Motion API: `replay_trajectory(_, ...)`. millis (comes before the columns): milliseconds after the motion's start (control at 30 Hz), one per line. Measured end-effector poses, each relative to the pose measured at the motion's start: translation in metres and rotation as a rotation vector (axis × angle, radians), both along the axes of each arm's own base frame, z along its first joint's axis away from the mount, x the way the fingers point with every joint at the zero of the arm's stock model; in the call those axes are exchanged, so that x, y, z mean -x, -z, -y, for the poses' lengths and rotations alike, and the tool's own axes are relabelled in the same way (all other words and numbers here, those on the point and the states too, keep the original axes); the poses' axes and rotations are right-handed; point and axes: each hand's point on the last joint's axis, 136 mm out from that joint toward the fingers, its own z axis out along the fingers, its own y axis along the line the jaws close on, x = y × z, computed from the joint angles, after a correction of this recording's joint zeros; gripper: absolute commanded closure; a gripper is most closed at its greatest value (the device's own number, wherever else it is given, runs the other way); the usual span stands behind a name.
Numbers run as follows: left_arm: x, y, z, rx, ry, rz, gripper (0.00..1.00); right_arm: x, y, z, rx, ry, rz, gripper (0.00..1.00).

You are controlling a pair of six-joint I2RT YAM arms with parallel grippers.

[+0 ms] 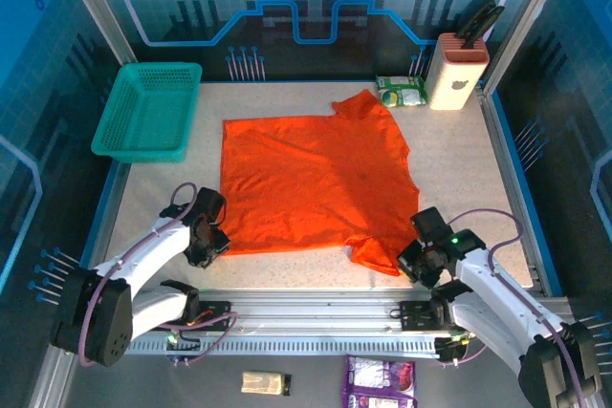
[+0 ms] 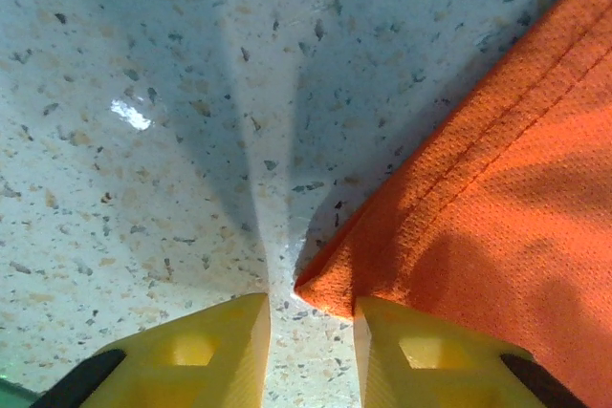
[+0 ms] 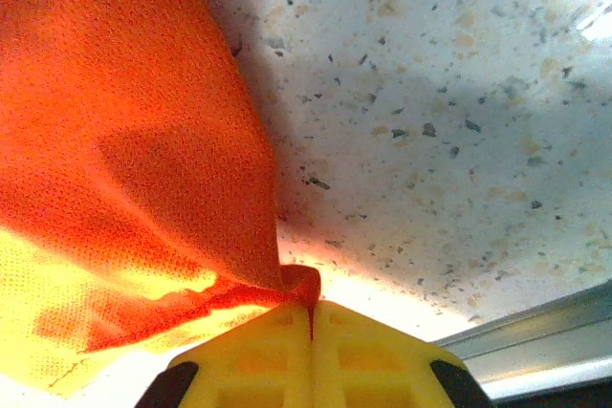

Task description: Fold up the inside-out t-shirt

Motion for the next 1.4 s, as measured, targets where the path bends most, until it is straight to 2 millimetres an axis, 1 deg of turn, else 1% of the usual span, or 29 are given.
replay_trajectory(100,0.0,0.003,0.0,0.0,0.0,-0.004,0.72,0.0,-0.001,0.0,-0.001,0.0,0.004,1.0)
replay_trajectory(167,0.0,0.005,0.0,0.001,0.0,-0.005,0.75,0.0,-0.002,0.0,-0.002,0.001,0.004,1.0)
replay_trajectory(267,0.001,0.006,0.0,-0.002,0.0,-0.011,0.82,0.0,-0.002,0.0,-0.002,0.002,0.007,1.0)
replay_trajectory(400,0.001,0.006,-0.001,-0.01,0.004,-0.031,0.87,0.0,-0.002,0.0,-0.003,0.002,0.01,1.0)
replay_trajectory(567,0.0,0.004,0.0,-0.013,0.022,-0.039,1.0,-0.002,-0.004,0.0,-0.007,0.006,0.022,1.0)
replay_trajectory(700,-0.004,-0.003,0.0,-0.007,0.021,0.005,1.0,-0.002,-0.01,0.001,-0.012,-0.009,0.049,1.0)
replay_trajectory(767,-0.007,-0.013,-0.001,-0.002,0.018,0.055,1.0,-0.003,-0.017,0.001,-0.012,-0.022,0.078,1.0)
replay_trajectory(933,-0.014,-0.039,-0.001,0.017,0.009,0.171,1.0,-0.007,-0.042,0.003,-0.023,-0.053,0.186,1.0)
replay_trajectory(1233,-0.01,-0.069,-0.004,0.029,0.001,0.257,1.0,-0.002,-0.081,0.005,-0.055,-0.093,0.338,1.0)
replay_trajectory(1400,-0.007,-0.081,-0.005,0.038,-0.007,0.286,1.0,0.003,-0.098,0.003,-0.083,-0.109,0.379,1.0)
